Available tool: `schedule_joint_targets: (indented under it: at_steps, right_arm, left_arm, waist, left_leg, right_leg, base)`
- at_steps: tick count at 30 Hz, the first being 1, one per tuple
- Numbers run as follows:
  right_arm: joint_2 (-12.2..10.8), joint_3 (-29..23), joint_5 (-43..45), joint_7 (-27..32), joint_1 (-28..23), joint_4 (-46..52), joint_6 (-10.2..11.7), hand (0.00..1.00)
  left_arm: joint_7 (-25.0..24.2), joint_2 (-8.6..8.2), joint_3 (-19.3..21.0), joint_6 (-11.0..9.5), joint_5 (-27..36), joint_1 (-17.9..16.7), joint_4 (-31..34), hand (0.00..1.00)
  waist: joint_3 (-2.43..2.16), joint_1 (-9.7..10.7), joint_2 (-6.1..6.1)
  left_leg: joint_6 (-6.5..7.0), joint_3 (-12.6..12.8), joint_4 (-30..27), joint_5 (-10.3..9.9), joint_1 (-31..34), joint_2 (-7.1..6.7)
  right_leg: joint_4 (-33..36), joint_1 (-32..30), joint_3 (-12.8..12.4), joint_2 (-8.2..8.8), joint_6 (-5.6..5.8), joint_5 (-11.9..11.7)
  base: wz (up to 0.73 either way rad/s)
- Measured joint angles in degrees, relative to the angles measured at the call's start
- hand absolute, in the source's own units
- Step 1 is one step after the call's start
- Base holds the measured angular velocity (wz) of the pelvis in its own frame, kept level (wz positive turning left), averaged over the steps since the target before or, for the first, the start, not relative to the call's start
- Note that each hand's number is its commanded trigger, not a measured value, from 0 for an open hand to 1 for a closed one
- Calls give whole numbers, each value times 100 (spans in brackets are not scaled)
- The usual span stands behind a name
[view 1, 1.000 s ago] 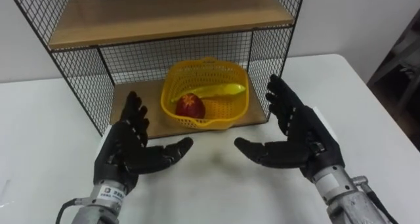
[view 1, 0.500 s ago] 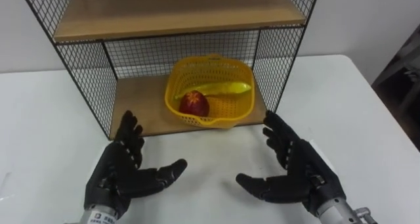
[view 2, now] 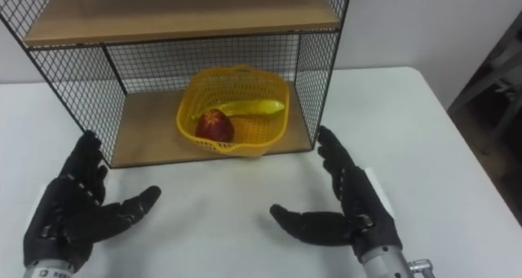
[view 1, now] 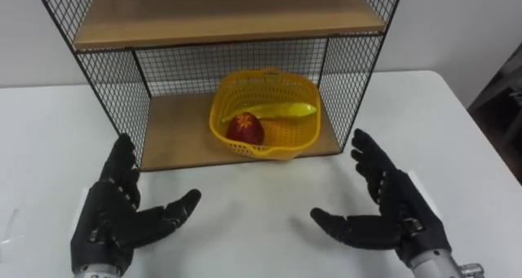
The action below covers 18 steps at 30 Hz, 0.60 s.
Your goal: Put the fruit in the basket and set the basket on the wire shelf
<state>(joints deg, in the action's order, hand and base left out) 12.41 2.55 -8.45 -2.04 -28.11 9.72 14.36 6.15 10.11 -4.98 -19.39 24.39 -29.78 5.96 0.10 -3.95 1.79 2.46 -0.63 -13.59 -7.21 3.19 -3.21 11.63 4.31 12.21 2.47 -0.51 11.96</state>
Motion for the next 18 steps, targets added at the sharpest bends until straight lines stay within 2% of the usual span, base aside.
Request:
schedule_joint_targets:
  at_steps: [3,5,9,11,14,15,18]
  right_arm:
    - [4,-183,19,568,0,6,190,0]
    - [32,-421,33,939,13,57,232,0]
    - [282,-1261,11,1968,408,219,296,0]
    - [469,-1800,2,2636,689,308,449,0]
    - [592,-2213,13,3173,861,506,551,0]
    - [637,-2373,22,3357,928,510,612,0]
    - [637,-2721,-25,3771,897,506,616,0]
  left_arm:
    - [498,-4,223,-265,-46,-7,13,0]
    - [804,0,532,-328,-161,23,17,0]
    - [1736,14,1553,-406,-281,52,341,0]
    - [2321,103,2209,-519,-267,186,739,0]
    - [2794,207,2698,-703,-274,365,941,0]
    - [2995,206,2885,-715,-259,369,1081,0]
    - [3365,193,3212,-715,-247,337,1179,0]
  waist:
    - [5,-95,-5]
    - [0,-94,-6]
    - [-2,-121,7]
    - [16,-116,35]
    - [19,-123,43]
    - [20,-119,44]
    - [15,-111,42]
  left_leg:
    - [0,-40,7,-1,-38,-11]
    - [0,-136,-2,-1,-17,-47]
    - [4,-239,-22,2,40,-77]
    - [0,-295,-19,8,75,-94]
    - [-2,-335,-26,35,96,-109]
    - [-2,-336,-33,35,102,-108]
    - [-2,-346,-28,35,99,-113]
  right_leg:
    - [-17,49,20,2,13,12]
    - [-18,70,112,21,27,38]
    - [-29,58,217,36,36,50]
    - [-69,60,285,36,46,56]
    - [-81,51,345,46,35,49]
    - [-88,53,353,44,34,48]
    - [-95,74,372,46,33,47]
  base:
    - [5]
    - [23]
    - [14]
    - [16]
    - [13]
    - [5]
    - [3]
